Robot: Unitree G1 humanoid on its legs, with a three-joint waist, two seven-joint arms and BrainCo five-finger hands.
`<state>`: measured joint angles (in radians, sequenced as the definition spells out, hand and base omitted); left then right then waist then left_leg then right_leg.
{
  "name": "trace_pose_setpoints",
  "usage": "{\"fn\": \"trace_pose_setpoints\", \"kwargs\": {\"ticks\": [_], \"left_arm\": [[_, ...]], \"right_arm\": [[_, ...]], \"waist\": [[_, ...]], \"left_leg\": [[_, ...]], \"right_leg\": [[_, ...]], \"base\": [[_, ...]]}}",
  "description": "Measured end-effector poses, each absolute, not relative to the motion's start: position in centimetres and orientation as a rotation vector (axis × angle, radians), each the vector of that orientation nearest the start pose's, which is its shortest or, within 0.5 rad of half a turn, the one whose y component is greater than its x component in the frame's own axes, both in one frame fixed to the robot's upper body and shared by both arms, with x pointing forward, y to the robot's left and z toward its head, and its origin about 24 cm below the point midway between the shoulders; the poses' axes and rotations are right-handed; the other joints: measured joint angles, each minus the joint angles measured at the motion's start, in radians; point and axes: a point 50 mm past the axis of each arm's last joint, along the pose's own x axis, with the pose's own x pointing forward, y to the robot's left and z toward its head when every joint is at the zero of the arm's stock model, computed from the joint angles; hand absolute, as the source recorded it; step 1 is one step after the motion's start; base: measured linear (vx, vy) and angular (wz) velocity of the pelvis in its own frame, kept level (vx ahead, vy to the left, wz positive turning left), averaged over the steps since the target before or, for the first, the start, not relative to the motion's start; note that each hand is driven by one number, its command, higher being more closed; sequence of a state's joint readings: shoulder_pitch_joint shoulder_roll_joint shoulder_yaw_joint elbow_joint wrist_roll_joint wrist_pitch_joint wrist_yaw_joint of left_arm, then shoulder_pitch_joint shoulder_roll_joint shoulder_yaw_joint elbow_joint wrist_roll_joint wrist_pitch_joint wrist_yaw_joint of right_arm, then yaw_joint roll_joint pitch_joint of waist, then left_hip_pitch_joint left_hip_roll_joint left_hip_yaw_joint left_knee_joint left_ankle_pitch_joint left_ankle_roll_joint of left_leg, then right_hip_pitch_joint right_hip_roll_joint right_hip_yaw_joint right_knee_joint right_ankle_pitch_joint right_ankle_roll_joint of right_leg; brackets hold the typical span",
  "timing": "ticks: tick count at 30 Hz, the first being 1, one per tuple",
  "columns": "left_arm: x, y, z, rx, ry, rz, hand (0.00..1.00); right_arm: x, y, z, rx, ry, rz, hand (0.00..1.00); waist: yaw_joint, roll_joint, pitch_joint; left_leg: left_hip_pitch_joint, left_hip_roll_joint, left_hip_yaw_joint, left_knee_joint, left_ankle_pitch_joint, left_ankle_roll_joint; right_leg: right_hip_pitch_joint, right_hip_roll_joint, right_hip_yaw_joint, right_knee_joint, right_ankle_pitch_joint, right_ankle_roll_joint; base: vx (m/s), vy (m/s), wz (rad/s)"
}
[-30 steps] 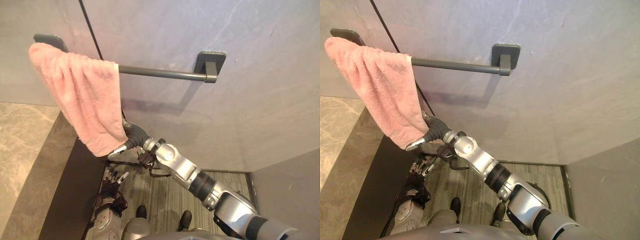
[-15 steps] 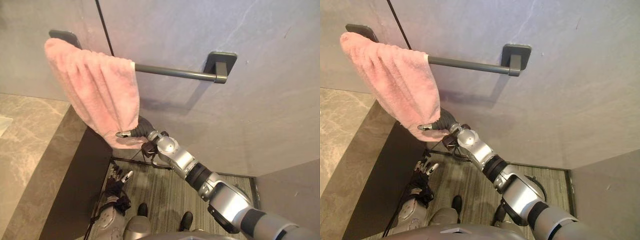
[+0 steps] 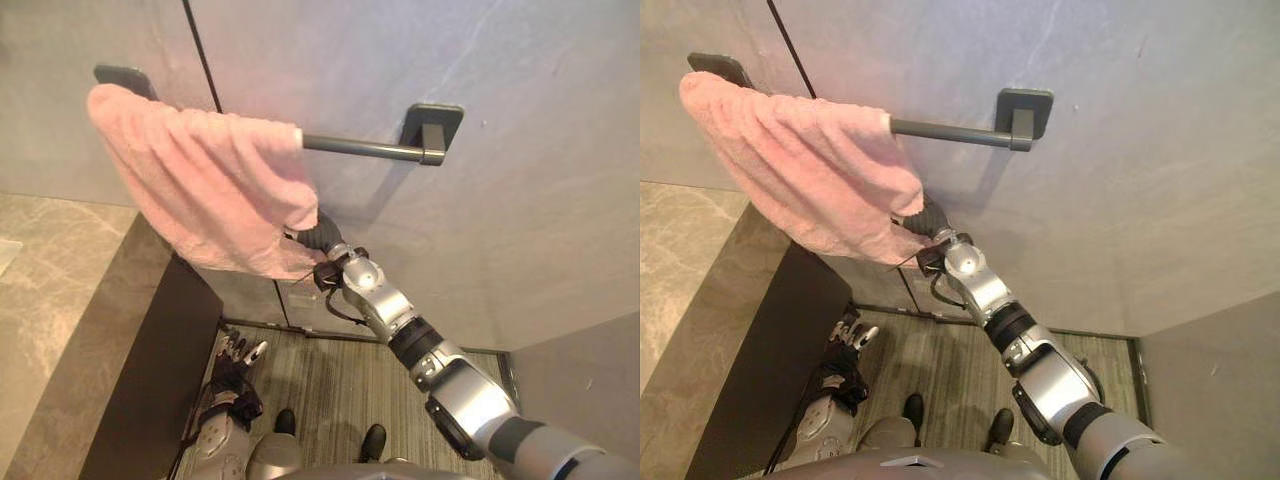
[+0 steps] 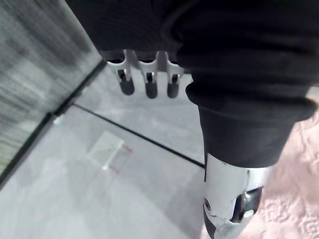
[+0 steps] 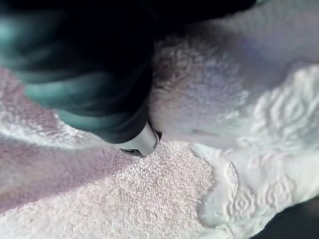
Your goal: Organize washtable
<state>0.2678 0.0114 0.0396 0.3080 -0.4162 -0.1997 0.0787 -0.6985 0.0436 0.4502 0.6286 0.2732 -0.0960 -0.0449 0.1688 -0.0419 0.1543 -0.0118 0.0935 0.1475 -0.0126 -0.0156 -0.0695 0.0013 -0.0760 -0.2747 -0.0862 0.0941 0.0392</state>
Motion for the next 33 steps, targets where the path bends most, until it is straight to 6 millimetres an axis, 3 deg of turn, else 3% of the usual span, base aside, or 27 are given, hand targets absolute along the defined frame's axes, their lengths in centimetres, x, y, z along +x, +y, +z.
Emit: {"fn": "trace_pose_setpoints", "kwargs": {"ticks": [10,15,21,27,30,31,33], "left_arm": [[16.3,18.7,-6.6,-0.366,0.357,0.335,0.00],[16.9,18.7,-5.5,-0.369,0.306,0.328,0.00],[17.6,20.5,-3.3,-0.364,0.189,0.386,0.00],[18.9,22.8,1.1,-0.351,-0.039,0.467,0.00],[19.4,23.5,2.9,-0.346,-0.136,0.506,0.00],[20.0,24.4,4.8,-0.335,-0.239,0.563,0.00],[20.0,24.4,4.9,-0.319,-0.239,0.563,0.00]], "right_arm": [[33.1,-3.6,8.1,0.057,-0.061,0.396,1.00],[32.6,-5.5,7.6,0.085,-0.067,0.333,1.00],[32.3,-7.5,7.0,0.130,-0.061,0.244,1.00],[31.9,-8.6,6.7,0.156,-0.066,0.199,1.00],[31.7,-8.5,6.6,0.160,-0.062,0.198,1.00],[30.9,-8.5,6.5,0.171,-0.076,0.212,1.00],[30.7,-8.1,6.7,0.170,-0.089,0.234,1.00]], "waist": [[-0.023,0.022,0.002],[-0.026,0.035,-0.005],[-0.037,0.039,-0.011],[-0.053,0.045,-0.021],[-0.056,0.051,-0.035],[-0.068,0.060,-0.056],[-0.079,0.060,-0.057]], "left_leg": [[0.022,0.000,0.035,-0.009,-0.001,0.001],[0.026,0.000,0.038,-0.015,0.000,0.001],[0.036,-0.002,0.036,-0.022,0.004,-0.001],[0.065,-0.003,0.034,-0.068,0.026,-0.001],[0.071,-0.004,0.034,-0.076,0.030,-0.002],[0.077,-0.004,0.036,-0.075,0.031,-0.002],[0.081,-0.003,0.041,-0.075,0.031,-0.002]], "right_leg": [[-0.003,0.000,0.037,0.005,0.000,0.000],[-0.003,0.000,0.039,0.003,0.000,0.000],[0.006,-0.001,0.037,-0.001,0.000,0.000],[0.017,0.000,0.021,-0.003,0.000,0.001],[0.017,-0.001,0.017,-0.003,0.000,0.001],[0.018,-0.001,0.018,-0.003,0.000,0.001],[0.019,-0.001,0.020,-0.003,0.000,0.002]], "base": [[-0.01,0.007,-0.11],[0.00,0.001,-0.01],[0.00,0.000,0.00],[0.00,-0.001,0.01],[0.00,0.001,0.01],[0.00,-0.002,-0.06],[-0.01,-0.002,-0.08]]}}
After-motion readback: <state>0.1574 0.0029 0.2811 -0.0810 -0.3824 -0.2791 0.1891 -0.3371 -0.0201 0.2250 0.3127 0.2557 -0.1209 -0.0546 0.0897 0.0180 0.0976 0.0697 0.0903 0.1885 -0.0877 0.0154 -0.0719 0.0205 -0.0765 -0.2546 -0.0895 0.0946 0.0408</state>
